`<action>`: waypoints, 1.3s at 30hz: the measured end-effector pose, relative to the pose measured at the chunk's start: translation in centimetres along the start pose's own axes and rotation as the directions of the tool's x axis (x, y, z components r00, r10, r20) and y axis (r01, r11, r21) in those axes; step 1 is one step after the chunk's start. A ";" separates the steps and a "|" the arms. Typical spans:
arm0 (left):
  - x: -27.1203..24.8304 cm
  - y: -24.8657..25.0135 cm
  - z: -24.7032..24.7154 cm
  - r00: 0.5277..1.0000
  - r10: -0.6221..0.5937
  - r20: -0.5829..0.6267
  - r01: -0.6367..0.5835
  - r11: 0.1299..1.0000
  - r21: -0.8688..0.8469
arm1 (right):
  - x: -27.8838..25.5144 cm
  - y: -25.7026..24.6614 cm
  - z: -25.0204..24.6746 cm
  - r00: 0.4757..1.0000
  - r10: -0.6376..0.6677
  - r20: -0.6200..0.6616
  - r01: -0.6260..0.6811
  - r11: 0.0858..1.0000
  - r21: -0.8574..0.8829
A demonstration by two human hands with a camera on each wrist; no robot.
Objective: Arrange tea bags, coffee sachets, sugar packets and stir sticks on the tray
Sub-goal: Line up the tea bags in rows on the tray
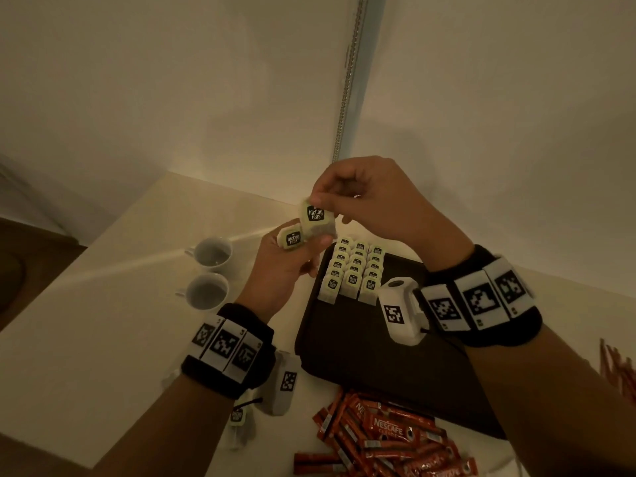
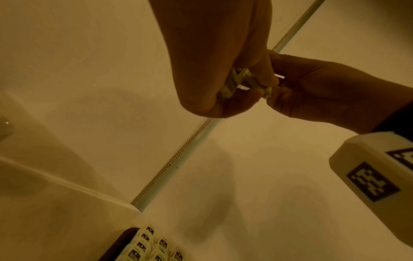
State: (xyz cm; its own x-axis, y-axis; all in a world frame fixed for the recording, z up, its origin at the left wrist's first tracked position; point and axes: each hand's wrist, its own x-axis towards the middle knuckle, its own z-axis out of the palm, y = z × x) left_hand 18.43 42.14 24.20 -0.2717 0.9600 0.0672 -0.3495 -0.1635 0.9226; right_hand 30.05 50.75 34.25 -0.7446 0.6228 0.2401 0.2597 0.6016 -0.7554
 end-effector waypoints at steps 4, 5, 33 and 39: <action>-0.1 -0.3 0.2 0.999 0.026 0.044 -0.023 0.997 -0.079 | 0.0 -0.4 -0.3 0.999 0.009 -0.036 -0.008 1.000 0.022; -0.1 -0.3 0.4 0.998 0.028 0.049 -0.023 0.994 -0.103 | 0.0 -0.4 -0.3 0.999 0.011 -0.048 -0.010 1.000 0.021; -0.3 -1.3 1.8 0.976 -0.211 0.046 0.214 0.928 -0.305 | -0.3 0.3 -0.5 0.986 0.085 -0.143 -0.111 0.978 -0.178; 0.0 -1.2 1.7 0.972 -0.230 0.047 0.234 0.924 -0.302 | -0.4 0.4 -0.6 0.990 0.095 -0.107 -0.114 0.977 -0.182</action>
State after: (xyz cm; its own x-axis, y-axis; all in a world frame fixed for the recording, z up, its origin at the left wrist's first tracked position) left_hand 20.39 42.68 23.70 -0.1417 0.9814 -0.1295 -0.6576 0.0045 0.7533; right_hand 30.85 51.01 34.20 -0.6467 0.7271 0.2305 0.4505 0.6080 -0.6538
